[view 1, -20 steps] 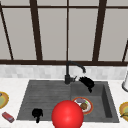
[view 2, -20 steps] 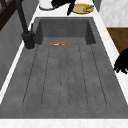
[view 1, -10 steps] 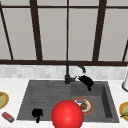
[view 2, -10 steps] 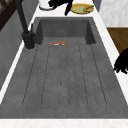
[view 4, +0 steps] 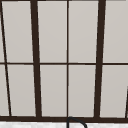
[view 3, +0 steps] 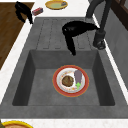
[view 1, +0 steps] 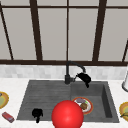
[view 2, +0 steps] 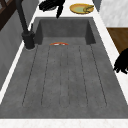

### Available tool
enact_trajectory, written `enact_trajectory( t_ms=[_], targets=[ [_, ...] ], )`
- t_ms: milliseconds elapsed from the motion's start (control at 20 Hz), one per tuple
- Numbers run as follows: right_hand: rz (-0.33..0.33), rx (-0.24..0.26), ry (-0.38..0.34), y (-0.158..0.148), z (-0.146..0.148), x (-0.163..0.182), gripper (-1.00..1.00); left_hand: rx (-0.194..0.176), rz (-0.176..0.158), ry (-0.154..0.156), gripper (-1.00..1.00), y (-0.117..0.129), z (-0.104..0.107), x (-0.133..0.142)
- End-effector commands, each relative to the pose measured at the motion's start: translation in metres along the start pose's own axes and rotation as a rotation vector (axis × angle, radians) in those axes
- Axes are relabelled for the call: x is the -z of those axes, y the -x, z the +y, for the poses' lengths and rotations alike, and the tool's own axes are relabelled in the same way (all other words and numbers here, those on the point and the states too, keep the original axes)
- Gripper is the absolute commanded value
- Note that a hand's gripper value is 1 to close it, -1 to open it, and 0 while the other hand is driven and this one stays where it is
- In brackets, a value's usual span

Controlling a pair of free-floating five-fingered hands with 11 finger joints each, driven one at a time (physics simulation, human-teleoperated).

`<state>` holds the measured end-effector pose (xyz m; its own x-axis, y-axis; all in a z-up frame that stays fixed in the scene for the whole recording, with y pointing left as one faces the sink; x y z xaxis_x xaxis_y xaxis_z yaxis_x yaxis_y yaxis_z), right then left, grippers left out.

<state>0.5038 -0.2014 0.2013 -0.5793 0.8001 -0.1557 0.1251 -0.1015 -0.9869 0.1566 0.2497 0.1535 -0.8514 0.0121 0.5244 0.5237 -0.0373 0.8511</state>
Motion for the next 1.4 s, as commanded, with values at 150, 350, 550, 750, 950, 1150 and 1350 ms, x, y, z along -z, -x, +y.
enact_trajectory(
  t_ms=[150,350,550,750,950,1150,1350],
  targets=[
    [0.069,0.027,-0.077,-0.004,0.014,0.038,-1.00,0.000,0.000,0.000,0.00,0.000,0.000,0.000],
    [0.078,0.029,-0.119,0.000,0.018,0.062,-1.00,0.000,0.000,0.000,0.00,0.000,0.000,0.000],
    [0.082,0.062,-0.166,-0.003,0.027,0.086,-1.00,0.000,0.000,0.000,0.00,0.000,0.000,0.000],
    [0.058,0.102,-0.227,0.004,0.039,0.107,-1.00,0.000,0.000,0.000,0.00,0.000,0.000,0.000],
    [0.063,0.061,-0.254,-0.018,0.053,0.115,-1.00,0.000,0.000,0.000,0.00,0.000,0.000,0.000],
    [0.068,0.092,-0.306,-0.019,0.064,0.131,-1.00,0.000,0.000,0.000,0.00,0.000,0.000,0.000],
    [0.102,0.115,-0.268,-0.022,0.071,0.140,1.00,0.000,0.000,0.000,0.00,0.000,0.000,0.000]
  ],
)
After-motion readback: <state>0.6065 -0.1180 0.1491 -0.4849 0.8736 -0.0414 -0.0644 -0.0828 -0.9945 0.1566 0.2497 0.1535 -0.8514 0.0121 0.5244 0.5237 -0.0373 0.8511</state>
